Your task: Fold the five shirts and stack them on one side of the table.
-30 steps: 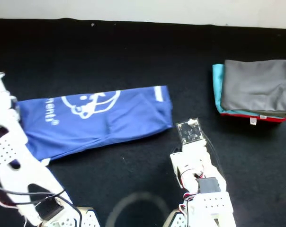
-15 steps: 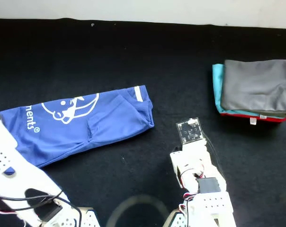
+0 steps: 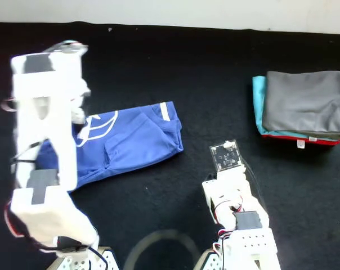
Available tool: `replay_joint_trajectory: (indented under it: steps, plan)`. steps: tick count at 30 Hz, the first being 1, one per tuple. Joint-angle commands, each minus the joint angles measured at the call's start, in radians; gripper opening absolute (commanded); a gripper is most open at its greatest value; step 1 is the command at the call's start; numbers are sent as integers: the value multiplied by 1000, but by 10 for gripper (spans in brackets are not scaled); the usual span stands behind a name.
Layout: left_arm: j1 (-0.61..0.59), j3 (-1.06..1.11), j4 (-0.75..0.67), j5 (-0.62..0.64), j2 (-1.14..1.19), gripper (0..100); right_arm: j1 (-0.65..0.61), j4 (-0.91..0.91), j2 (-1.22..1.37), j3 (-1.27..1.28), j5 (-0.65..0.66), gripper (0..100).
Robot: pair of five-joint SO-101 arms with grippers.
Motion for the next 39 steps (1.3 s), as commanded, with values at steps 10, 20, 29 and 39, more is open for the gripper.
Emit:
replay_joint_trajectory:
  steps: [10, 20, 29, 39]
  plan:
    - [323, -168, -130, 83, 239, 9, -2, -18, -16, 53, -11, 9]
    - [400, -575, -126, 83, 467, 9, -2, -18, -16, 53, -11, 9]
    - [460, -687, -127, 83, 575, 13, -2, -18, -16, 53, -11, 9]
    - [484, -822, -94, 83, 602, 252, -2, -18, -16, 53, -8, 9]
